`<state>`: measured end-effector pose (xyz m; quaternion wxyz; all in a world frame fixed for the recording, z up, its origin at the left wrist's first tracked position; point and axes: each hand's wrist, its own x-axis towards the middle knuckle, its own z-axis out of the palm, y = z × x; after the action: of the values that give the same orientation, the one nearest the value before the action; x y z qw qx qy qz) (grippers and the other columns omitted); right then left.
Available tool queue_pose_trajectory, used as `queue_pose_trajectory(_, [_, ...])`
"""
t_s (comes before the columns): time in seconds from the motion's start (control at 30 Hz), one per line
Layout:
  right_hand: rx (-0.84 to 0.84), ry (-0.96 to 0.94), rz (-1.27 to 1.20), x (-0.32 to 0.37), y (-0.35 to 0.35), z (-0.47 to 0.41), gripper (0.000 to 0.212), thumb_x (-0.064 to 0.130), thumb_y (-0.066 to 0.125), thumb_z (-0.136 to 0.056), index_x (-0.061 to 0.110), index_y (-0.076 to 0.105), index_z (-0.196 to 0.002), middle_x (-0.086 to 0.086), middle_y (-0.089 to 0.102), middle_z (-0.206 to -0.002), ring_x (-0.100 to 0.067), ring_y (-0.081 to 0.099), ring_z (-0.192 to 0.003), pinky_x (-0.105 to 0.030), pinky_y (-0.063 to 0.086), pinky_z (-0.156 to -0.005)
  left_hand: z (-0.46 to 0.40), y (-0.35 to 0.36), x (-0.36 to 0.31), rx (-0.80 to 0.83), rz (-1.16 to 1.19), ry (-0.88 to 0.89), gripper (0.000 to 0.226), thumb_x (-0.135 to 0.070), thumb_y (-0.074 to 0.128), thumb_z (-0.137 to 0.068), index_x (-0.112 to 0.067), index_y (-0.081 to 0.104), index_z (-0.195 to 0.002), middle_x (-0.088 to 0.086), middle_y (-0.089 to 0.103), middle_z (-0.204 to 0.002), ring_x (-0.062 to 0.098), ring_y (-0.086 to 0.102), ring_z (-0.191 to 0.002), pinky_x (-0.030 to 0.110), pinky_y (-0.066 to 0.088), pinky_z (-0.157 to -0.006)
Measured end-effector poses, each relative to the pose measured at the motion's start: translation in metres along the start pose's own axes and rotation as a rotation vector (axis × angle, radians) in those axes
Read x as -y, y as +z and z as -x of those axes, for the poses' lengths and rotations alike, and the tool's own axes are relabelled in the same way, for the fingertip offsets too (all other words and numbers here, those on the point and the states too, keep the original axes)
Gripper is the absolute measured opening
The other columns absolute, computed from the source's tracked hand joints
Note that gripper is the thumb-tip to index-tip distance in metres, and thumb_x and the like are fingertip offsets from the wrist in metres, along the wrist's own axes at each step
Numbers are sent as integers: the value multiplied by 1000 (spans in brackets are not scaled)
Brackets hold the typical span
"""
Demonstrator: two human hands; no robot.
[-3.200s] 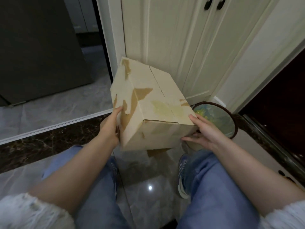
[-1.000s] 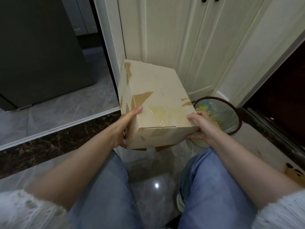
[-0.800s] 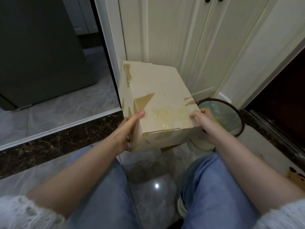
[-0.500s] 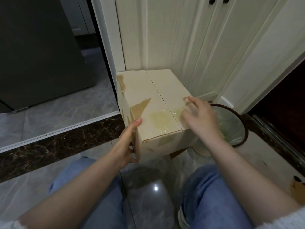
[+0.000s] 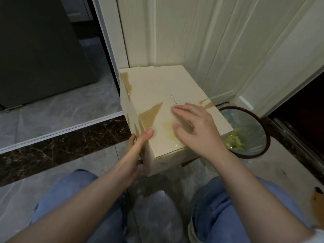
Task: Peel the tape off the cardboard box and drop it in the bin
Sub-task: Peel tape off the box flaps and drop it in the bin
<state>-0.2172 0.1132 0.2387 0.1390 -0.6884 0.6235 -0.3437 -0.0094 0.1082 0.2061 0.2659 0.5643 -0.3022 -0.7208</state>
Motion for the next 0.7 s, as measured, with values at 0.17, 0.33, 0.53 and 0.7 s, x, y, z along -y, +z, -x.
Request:
queue_pose_trajectory(0.17, [173, -39, -47, -1, -11, 3, 48, 34, 58, -91, 31, 58, -138, 20, 53, -142, -8, 35, -143, -54, 26, -118, 0, 2, 1, 7, -18, 3, 139, -88, 81, -27, -44, 37, -151, 6, 55, -143, 36, 54, -128, 62, 54, -91])
queue_pose_trajectory(0.33, [242, -198, -68, 4, -15, 2, 46, 16, 65, -92, 22, 60, -138, 10, 61, -137, -12, 45, -137, -45, 37, -114, 4, 5, -3, -2, -33, -18, 128, -85, 77, -35, -41, 40, -149, 6, 58, -139, 34, 57, -123, 41, 60, -62])
queue_pose_trajectory(0.53, [167, -272, -115, 12, -6, 0, 46, 6, 68, -88, 15, 63, -133, 3, 66, -123, -15, 56, -118, -38, 46, -101, 9, 2, -5, -5, -6, -22, 114, -81, 76, -41, -42, 47, -144, 6, 61, -135, 34, 59, -121, 39, 59, -60])
queue_pose_trajectory(0.7, [120, -281, -121, 10, -2, -5, 45, 2, 67, -82, 12, 68, -126, 1, 67, -113, -19, 57, -108, -40, 47, -94, 9, 8, -4, 28, 24, 17, 94, -76, 76, -46, -46, 54, -132, 4, 65, -126, 32, 62, -116, 36, 56, -53])
